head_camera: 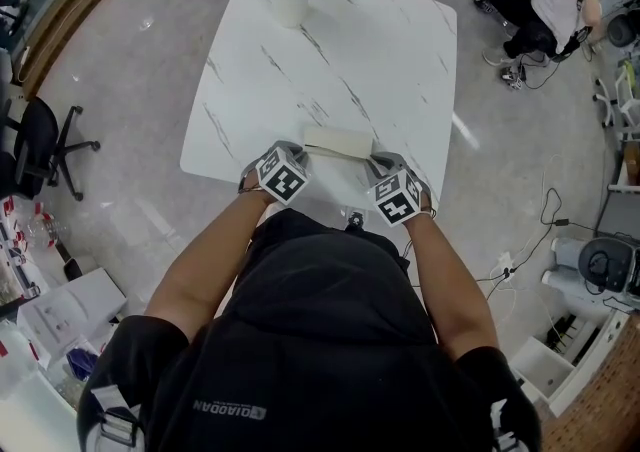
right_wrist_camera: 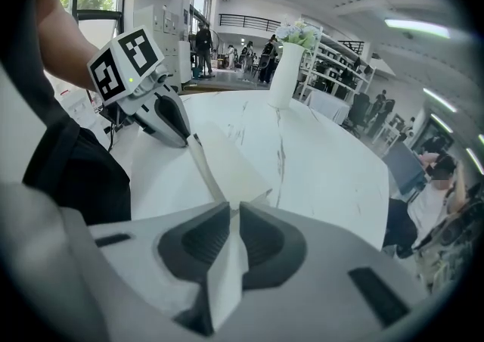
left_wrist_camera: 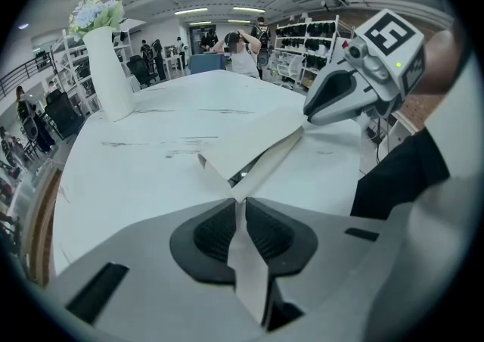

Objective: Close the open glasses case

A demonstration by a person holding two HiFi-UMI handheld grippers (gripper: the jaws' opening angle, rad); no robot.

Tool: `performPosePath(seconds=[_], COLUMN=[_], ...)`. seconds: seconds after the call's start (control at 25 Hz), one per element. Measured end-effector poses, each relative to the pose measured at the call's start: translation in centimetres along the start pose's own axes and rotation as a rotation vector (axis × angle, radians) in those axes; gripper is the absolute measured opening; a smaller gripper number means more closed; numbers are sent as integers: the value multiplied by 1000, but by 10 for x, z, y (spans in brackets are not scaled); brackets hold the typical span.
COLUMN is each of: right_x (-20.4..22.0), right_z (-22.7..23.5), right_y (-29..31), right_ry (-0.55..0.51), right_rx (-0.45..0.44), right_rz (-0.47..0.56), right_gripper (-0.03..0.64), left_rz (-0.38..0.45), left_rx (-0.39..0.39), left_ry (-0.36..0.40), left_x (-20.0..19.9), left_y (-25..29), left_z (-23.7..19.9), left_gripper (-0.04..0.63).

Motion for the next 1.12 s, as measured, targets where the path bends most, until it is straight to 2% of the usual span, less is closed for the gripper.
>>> performPosePath(seconds=[1.12], right_x=[7], right_z=[-9], right_y=[11], right_ry=[-20], right_rx=[-7], right_rz=[-56], right_gripper=[38], left_rz=[-8], left_rx=[-6], left_ry=[12], left_x=[0], left_y=[1], left_z=[-3], left_gripper=[46])
Point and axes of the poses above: the fingertips, and each gripper's own axes: y forward along the fingers, z to its right, x out of its underside, the point moved 6 cm from there along -y, backward along the fingers, and after that the axes turned 12 degrees about x, right-handed, at the moved point
